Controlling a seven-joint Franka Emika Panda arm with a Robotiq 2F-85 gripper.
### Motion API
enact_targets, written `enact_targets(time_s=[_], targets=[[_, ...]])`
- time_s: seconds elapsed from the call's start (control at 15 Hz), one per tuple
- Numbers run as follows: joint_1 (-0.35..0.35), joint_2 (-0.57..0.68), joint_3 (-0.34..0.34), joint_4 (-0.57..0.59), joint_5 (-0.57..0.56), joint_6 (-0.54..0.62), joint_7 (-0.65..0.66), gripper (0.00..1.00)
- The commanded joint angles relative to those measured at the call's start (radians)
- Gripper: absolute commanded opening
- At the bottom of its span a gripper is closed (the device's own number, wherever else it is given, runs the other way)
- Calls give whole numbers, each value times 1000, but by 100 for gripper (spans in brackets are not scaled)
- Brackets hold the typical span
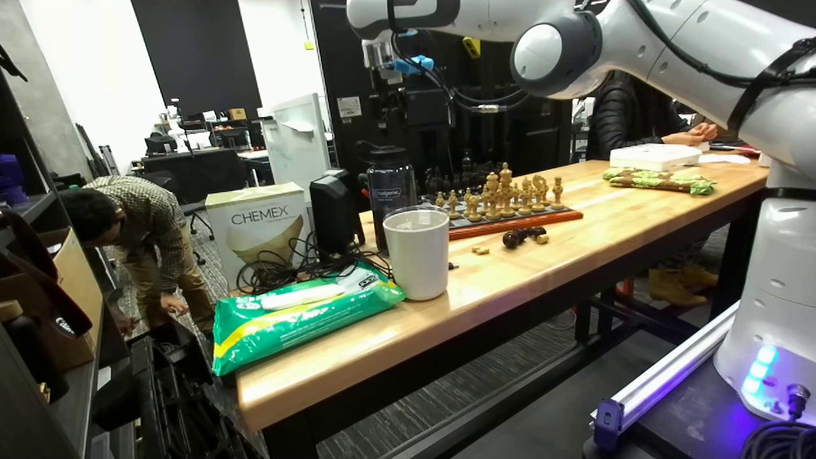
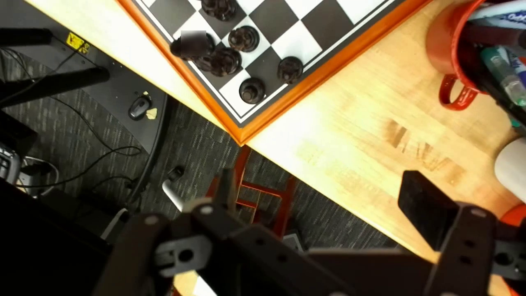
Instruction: Pick up the rook chess piece and put it on the chess board
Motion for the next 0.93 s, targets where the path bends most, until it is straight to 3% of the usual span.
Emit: enact_targets(time_s=[0.0, 0.33, 0.87], targets=[[40, -62, -51, -3, 10, -82, 113, 100], [74, -100, -77, 3, 9, -130, 266, 100], [80, -110, -81, 13, 28, -99, 440, 100]])
